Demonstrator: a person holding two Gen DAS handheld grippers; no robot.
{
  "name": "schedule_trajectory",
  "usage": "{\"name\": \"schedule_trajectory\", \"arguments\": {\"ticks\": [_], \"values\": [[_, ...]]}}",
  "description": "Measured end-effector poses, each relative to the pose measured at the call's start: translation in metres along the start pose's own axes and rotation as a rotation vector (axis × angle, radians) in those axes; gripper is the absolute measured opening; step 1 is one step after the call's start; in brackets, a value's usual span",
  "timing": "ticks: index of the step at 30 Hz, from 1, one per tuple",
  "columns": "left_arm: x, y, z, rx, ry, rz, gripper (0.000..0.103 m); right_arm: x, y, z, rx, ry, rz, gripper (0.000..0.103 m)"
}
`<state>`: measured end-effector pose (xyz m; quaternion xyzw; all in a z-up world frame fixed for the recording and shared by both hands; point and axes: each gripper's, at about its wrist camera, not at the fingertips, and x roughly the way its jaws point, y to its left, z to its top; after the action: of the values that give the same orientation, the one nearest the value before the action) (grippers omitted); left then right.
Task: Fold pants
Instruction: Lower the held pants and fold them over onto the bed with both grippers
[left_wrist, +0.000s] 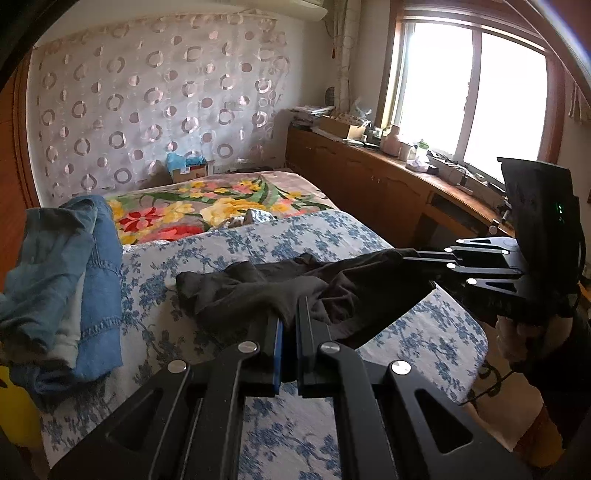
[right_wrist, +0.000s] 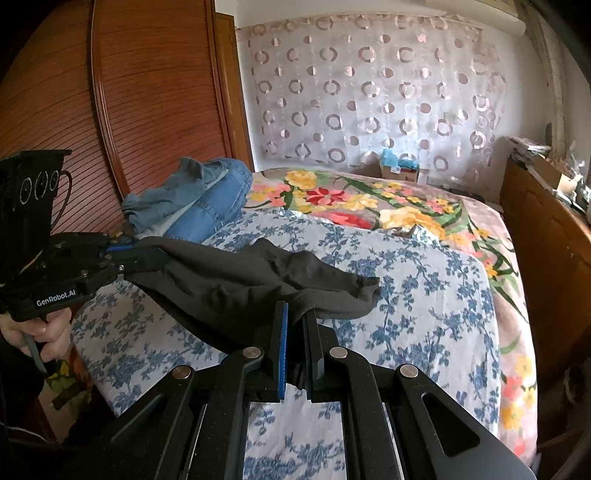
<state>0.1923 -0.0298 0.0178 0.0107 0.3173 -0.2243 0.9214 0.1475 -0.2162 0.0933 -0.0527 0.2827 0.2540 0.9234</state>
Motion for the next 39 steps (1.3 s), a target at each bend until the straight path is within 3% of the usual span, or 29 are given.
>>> {"name": "schedule_trajectory", "arguments": {"ticks": [26, 39], "values": [[-0.035, -0.033, -0.1, -0.057, 0.058, 0.001, 0.006, -0.049, 0.051, -0.104, 0.103, 0.023, 0.013, 0.007], [-0.043, -0.043, -0.123, -0.061, 0.08, -0.007, 0.006, -0.07, 0.05, -0.136, 0.181, -0.009, 0.028, 0.007]]}}
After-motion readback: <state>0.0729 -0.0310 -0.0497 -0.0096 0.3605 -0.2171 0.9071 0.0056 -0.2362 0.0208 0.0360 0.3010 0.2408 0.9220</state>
